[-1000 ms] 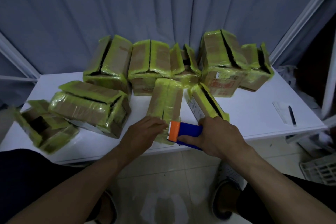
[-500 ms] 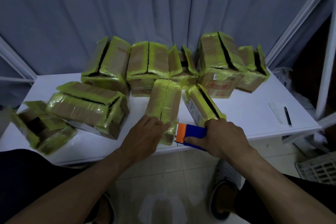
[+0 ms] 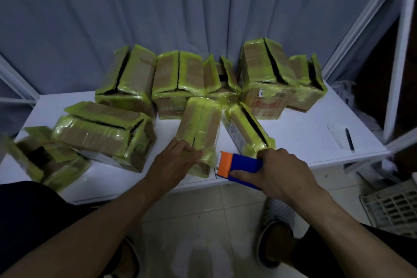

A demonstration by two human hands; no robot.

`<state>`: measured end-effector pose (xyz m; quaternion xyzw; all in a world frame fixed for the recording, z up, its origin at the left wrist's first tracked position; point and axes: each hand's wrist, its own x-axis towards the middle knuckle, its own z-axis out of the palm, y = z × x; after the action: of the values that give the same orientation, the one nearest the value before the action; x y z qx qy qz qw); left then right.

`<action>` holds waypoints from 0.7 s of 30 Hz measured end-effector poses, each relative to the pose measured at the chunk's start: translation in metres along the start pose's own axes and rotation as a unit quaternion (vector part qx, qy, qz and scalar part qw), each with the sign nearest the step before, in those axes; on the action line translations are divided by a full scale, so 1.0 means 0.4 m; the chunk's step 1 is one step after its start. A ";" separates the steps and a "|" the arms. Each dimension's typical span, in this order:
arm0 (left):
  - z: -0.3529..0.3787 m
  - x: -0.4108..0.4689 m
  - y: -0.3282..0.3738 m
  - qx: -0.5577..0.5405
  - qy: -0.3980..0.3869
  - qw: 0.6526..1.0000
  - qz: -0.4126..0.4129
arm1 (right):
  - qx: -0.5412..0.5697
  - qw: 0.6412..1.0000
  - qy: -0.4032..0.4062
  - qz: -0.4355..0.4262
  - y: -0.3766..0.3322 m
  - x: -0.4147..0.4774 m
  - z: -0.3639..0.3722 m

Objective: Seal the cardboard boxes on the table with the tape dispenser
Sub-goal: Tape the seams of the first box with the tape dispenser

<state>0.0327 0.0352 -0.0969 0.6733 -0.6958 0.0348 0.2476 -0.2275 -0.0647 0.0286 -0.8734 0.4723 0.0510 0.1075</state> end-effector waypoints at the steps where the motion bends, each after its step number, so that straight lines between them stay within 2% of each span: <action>1: 0.001 0.000 -0.002 -0.004 0.003 1.000 -0.003 | 0.002 1.000 0.000 0.005 0.013 -0.005 -0.008; 9: -0.005 0.002 -0.006 -0.023 -0.024 0.999 -0.022 | 0.016 1.000 0.000 0.025 0.097 -0.041 -0.014; 15: 0.000 0.002 -0.018 0.008 0.011 0.996 0.094 | -0.003 1.000 -0.012 0.028 0.110 0.005 0.041; 21: -0.017 0.007 -0.006 0.070 -0.076 0.992 0.070 | -0.028 0.999 -0.028 0.031 0.093 0.061 0.094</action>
<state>0.0371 0.0350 -0.0904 0.6390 -0.7541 0.0497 0.1429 -0.2449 -0.0955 -0.0178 -0.8590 0.4945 0.0922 0.0951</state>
